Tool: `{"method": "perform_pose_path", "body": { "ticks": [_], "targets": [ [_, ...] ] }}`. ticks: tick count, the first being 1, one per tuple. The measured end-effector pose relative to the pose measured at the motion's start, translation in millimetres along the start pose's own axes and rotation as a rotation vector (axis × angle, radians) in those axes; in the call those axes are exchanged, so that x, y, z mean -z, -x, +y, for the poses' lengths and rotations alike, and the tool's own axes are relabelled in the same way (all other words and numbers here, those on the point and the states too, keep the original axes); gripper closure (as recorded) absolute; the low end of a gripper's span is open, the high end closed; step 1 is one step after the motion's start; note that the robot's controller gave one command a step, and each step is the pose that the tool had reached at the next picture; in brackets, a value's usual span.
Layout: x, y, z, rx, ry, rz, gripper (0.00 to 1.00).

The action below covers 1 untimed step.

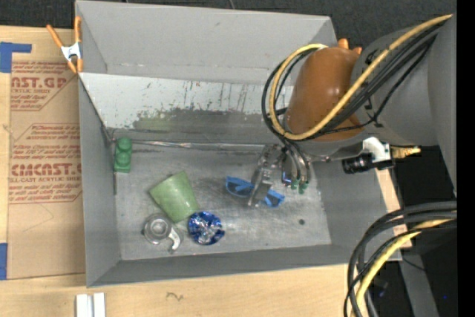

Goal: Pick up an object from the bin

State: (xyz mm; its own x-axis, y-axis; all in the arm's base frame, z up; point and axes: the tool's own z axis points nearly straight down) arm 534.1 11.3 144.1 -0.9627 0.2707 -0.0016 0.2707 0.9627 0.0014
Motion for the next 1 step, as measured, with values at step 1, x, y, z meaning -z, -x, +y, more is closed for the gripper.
{"method": "perform_pose_path", "body": {
  "ticks": [1],
  "targets": [
    [6.3,0.1,0.6,0.001,0.0,0.0,1.0]
  ]
}}
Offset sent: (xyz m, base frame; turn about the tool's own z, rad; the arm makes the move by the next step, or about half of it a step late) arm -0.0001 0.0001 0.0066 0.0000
